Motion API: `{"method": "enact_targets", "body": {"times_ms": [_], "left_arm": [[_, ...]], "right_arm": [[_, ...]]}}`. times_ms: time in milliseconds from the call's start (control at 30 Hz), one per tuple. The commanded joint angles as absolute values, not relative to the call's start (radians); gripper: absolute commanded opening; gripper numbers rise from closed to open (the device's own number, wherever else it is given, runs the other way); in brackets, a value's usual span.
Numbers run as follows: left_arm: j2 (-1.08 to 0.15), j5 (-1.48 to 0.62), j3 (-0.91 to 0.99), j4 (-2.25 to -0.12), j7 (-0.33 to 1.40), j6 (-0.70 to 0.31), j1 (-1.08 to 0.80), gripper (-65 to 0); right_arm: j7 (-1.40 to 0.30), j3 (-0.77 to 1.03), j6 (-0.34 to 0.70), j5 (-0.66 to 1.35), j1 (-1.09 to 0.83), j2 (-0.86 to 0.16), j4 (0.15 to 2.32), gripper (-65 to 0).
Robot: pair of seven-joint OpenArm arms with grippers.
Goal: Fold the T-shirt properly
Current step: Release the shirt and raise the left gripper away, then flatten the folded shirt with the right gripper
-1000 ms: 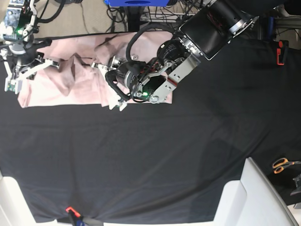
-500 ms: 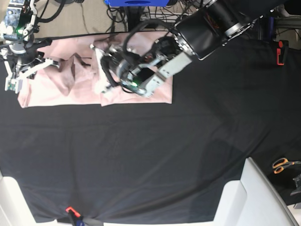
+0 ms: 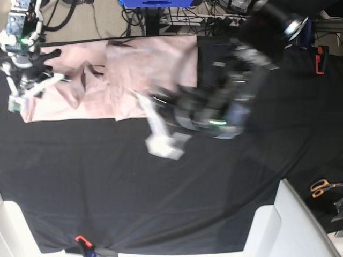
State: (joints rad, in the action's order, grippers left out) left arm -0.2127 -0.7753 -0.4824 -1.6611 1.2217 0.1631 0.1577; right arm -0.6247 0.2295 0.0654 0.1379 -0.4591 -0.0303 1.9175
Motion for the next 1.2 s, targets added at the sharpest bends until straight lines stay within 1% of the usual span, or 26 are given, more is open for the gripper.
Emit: {"method": "enact_targets", "body": {"times_ms": [0,67,167,267,300,333,367,433,500,533,567,633,733,867,1000,1167], "left_arm": [[-0.246,-0.782,-0.403,-1.705,1.231,0.162,0.125,-65.0],[-0.317,-0.78,-0.255,-1.755,1.23,0.162,0.047,-65.0],[-0.438,-0.774,-0.064,-1.802,1.196,0.162,-0.096,-65.0],[-0.518,-0.776,0.12,-1.808,1.102,0.162,-0.254,-65.0],[-0.526,-0.776,0.177,-1.807,1.076,0.162,-0.302,-65.0],[-0.527,-0.774,0.246,-1.802,1.044,0.16,-0.352,-65.0],[-0.524,-0.774,0.312,-1.796,1.01,0.16,-0.397,-65.0],[-0.516,-0.777,0.407,-1.774,0.949,0.137,-0.461,-65.0],[-0.492,-0.774,0.486,-1.73,0.872,0.045,-0.51,-65.0],[-0.476,-0.774,0.522,-1.705,0.837,-0.01,-0.527,-65.0],[-0.464,-0.774,0.55,-1.682,0.816,-0.059,-0.535,-65.0],[-0.429,-0.773,0.599,-1.633,0.785,-0.159,-0.538,-65.0],[-0.39,-0.746,0.656,-1.587,0.782,-0.271,-0.53,-65.0],[-0.341,-0.641,0.677,-1.592,0.782,-0.318,-0.524,-65.0],[-0.298,-0.532,0.674,-1.596,0.782,-0.338,-0.512,-65.0],[-0.278,-0.498,0.674,-1.593,0.782,-0.344,-0.495,-65.0]], "right_arm": [[-0.611,0.199,0.116,0.15,-0.458,-0.039,1.939,-64.8],[-0.644,0.142,0.189,0.15,-0.43,-0.054,1.936,-64.8],[-0.716,0.091,0.255,0.148,-0.357,-0.053,1.931,-64.4],[-0.763,0.059,0.268,0.151,-0.285,-0.051,1.926,-64.1],[-0.776,0.042,0.268,0.151,-0.262,-0.051,1.914,-63.9],[-0.792,0.025,0.268,0.151,-0.232,-0.051,1.897,-62.1],[-0.817,0.012,0.268,0.151,-0.205,-0.051,1.873,-58.5],[-0.854,-0.013,0.268,0.153,-0.162,-0.044,1.819,-48.3],[-0.862,-0.038,0.268,0.153,-0.139,-0.016,1.765,-38.6],[-0.862,-0.05,0.268,0.153,-0.134,-0.008,1.744,-35.3],[-0.86,-0.062,0.269,0.153,-0.133,-0.007,1.725,-33.9],[-0.855,-0.099,0.269,0.153,-0.114,-0.007,1.684,-33.6],[-0.84,-0.116,0.269,0.153,-0.085,-0.007,1.607,-33.2],[-0.812,-0.111,0.269,0.153,-0.065,-0.007,1.561,-33.0],[-0.811,-0.111,0.269,0.153,-0.05,-0.007,1.535,-33.0],[-0.806,-0.11,0.269,0.153,-0.015,-0.007,1.454,-33.6]]}}
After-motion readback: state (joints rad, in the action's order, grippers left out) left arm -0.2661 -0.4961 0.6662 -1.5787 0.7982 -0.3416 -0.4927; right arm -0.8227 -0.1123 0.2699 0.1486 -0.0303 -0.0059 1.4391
